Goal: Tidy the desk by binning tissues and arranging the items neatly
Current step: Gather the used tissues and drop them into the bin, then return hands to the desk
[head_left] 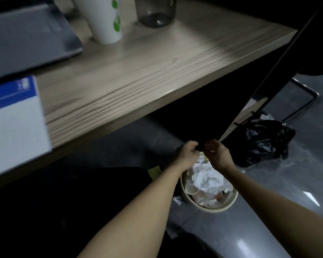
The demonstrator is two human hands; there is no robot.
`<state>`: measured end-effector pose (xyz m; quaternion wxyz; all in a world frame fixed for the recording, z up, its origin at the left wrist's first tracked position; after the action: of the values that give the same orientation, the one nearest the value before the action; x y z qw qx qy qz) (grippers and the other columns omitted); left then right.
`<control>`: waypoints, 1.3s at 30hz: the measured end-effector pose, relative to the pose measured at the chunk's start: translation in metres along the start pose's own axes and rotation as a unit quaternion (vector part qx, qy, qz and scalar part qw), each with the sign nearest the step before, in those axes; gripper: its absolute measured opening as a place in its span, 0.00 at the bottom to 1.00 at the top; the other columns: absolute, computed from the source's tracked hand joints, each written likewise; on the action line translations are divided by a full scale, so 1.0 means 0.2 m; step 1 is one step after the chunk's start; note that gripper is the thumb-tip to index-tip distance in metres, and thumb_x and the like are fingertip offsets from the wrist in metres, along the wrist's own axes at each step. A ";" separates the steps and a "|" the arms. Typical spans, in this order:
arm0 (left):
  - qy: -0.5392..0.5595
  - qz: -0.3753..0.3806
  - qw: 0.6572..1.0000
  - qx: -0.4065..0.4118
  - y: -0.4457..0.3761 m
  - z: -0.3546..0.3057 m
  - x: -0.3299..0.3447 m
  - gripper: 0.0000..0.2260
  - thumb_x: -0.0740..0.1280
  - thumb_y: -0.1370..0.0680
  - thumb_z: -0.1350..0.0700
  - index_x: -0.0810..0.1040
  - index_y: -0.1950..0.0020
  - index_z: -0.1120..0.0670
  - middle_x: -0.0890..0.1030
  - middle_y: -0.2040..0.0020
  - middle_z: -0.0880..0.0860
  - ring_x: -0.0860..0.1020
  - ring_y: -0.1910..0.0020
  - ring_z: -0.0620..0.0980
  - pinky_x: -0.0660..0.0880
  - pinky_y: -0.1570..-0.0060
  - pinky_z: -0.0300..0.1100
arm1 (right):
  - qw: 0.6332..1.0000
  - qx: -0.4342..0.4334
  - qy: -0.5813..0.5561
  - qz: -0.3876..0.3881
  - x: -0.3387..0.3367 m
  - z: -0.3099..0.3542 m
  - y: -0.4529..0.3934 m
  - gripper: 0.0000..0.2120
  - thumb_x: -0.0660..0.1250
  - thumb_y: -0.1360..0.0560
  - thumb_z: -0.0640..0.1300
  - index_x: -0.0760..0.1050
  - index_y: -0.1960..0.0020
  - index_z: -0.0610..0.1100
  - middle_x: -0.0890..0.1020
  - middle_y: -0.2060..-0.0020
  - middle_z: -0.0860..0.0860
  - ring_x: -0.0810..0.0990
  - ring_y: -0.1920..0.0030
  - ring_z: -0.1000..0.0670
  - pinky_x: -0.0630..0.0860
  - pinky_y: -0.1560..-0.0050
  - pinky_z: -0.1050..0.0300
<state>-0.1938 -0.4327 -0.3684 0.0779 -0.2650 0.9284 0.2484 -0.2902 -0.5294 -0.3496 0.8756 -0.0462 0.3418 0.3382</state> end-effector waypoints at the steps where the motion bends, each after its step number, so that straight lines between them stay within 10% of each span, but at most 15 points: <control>1: -0.009 -0.001 1.000 0.013 0.03 -0.04 -0.02 0.18 0.63 0.21 0.64 0.72 0.31 0.59 0.76 0.34 0.58 0.75 0.41 0.48 0.72 0.52 0.28 | 1.000 -0.012 -0.011 0.003 -0.02 0.06 0.01 0.12 0.68 0.24 0.35 0.76 0.43 0.32 0.83 0.48 0.39 0.81 0.45 0.43 0.76 0.41 0.51; 10: 0.026 -0.046 0.994 0.098 0.42 -0.30 -0.39 0.13 0.67 0.22 0.60 0.76 0.37 0.55 0.80 0.39 0.56 0.79 0.42 0.50 0.73 0.38 0.45 | 0.994 -0.100 0.013 -0.030 -0.24 0.46 0.18 0.07 0.69 0.24 0.43 0.78 0.47 0.43 0.84 0.55 0.49 0.82 0.52 0.50 0.77 0.51 0.54; 18: 0.090 -0.051 0.982 0.160 0.92 -0.59 -0.65 0.11 0.65 0.20 0.57 0.77 0.38 0.53 0.82 0.41 0.52 0.80 0.43 0.51 0.75 0.48 0.40 | 0.973 -0.195 -0.020 -0.118 -0.42 0.91 0.44 0.02 0.70 0.28 0.47 0.77 0.58 0.51 0.80 0.66 0.56 0.77 0.62 0.63 0.69 0.63 0.70; 28: 0.097 0.000 0.980 0.175 1.28 -0.86 -0.89 0.10 0.64 0.19 0.55 0.76 0.38 0.51 0.83 0.41 0.49 0.81 0.43 0.52 0.76 0.41 0.47 | 0.946 -0.277 -0.026 -0.165 -0.59 1.43 0.58 0.04 0.69 0.28 0.48 0.76 0.60 0.50 0.80 0.65 0.55 0.79 0.61 0.56 0.75 0.58 0.54; 39: 0.080 -0.153 0.961 0.214 1.53 -0.99 -1.61 0.08 0.66 0.20 0.57 0.78 0.42 0.53 0.85 0.46 0.49 0.83 0.48 0.52 0.78 0.46 0.48 | 0.930 -0.347 -0.012 -0.116 -0.39 2.04 0.59 0.04 0.70 0.28 0.45 0.77 0.61 0.49 0.79 0.65 0.56 0.77 0.62 0.59 0.68 0.63 0.67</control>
<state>-0.0847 -0.1610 0.0200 0.0955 -0.4001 0.9114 0.0066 -0.1733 -0.3553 0.0287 0.8418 -0.3827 0.1847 0.3328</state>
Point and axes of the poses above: each hand's wrist, its own y-axis away from the middle knuckle, its own x-axis out of the palm, z = x × y, the point moved 9 cm from there along -y, towards the middle knuckle
